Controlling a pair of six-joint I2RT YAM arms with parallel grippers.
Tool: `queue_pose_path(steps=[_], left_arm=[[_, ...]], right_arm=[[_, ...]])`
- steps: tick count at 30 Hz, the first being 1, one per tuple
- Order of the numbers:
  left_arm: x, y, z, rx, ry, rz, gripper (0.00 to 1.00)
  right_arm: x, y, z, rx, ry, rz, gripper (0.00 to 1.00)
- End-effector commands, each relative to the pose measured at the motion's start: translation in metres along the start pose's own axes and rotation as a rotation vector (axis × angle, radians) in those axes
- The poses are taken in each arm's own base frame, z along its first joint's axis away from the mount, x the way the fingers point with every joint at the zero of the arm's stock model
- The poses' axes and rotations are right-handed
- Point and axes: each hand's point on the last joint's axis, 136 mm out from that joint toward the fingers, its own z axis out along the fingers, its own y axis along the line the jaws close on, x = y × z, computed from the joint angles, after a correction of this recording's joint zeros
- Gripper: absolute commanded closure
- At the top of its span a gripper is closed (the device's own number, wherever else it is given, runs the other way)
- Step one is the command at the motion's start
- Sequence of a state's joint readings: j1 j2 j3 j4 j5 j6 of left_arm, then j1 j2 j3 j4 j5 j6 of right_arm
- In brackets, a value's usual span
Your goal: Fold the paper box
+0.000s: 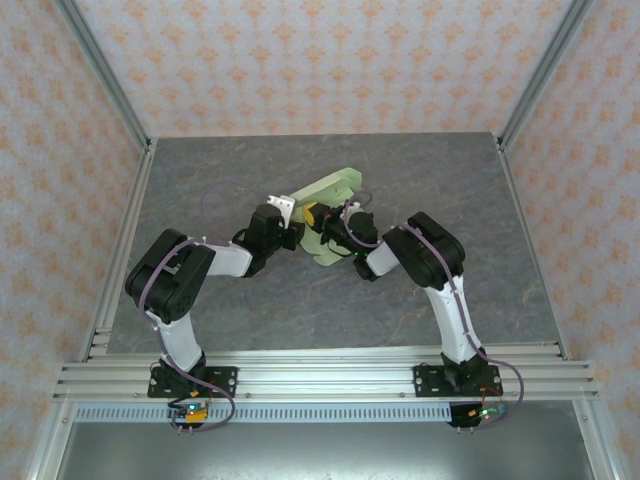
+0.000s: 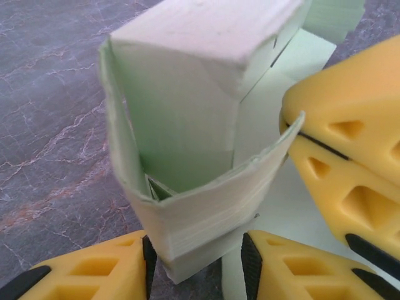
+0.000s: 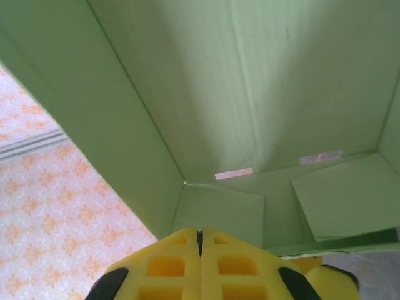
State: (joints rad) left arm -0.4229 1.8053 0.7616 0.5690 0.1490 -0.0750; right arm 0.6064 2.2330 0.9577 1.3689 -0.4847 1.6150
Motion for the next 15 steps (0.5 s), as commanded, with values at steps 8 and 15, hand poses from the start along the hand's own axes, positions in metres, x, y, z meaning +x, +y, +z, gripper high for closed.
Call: queue_pose_path(steps=[8,15], left_arm=[[-0.008,-0.001,-0.008,0.017,-0.049,-0.008,0.55],[-0.014,-0.003,-0.011,0.026,-0.062,-0.024,0.54]], right_arm=[[0.002,0.035,-0.013,-0.061,-0.034,-0.057,0.77],[-0.015,0.044,-0.019,-0.041,-0.073,-0.076,0.64]])
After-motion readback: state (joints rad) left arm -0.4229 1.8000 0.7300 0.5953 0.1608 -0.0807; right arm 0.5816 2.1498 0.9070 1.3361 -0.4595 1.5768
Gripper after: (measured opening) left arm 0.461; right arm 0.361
